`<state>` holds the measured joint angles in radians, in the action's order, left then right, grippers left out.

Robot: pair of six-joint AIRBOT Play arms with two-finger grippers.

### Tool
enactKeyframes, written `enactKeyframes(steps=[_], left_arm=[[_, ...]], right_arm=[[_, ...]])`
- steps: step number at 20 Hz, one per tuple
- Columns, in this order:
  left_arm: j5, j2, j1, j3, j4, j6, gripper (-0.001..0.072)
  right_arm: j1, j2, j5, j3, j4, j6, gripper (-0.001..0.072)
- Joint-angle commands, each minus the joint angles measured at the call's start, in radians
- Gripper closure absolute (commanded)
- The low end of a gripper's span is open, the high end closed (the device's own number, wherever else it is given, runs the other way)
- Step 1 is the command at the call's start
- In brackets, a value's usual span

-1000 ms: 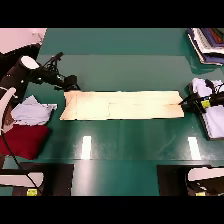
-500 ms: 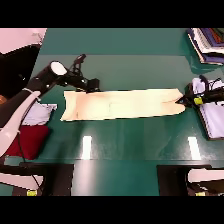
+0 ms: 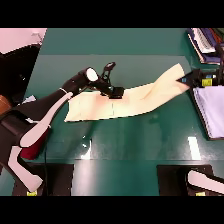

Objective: Fold the shirts.

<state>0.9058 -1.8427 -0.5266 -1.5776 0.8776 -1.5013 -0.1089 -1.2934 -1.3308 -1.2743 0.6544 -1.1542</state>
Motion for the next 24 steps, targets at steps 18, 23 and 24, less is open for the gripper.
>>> enactKeyframes(steps=[18,23,24], left_arm=[[0.183,0.26,0.299,-0.029,0.258,0.017,0.0683],[0.205,0.524,0.575,-0.029,0.416,0.017,0.0683],[0.207,0.556,0.616,-0.028,0.417,0.017,0.0683]], right_arm=[[0.705,-0.269,0.129,-0.514,-0.034,-0.075,0.0698],[0.981,-0.529,0.278,-0.702,-0.023,-0.061,0.0465],[1.006,-0.573,0.277,-0.738,-0.022,-0.03,0.021]])
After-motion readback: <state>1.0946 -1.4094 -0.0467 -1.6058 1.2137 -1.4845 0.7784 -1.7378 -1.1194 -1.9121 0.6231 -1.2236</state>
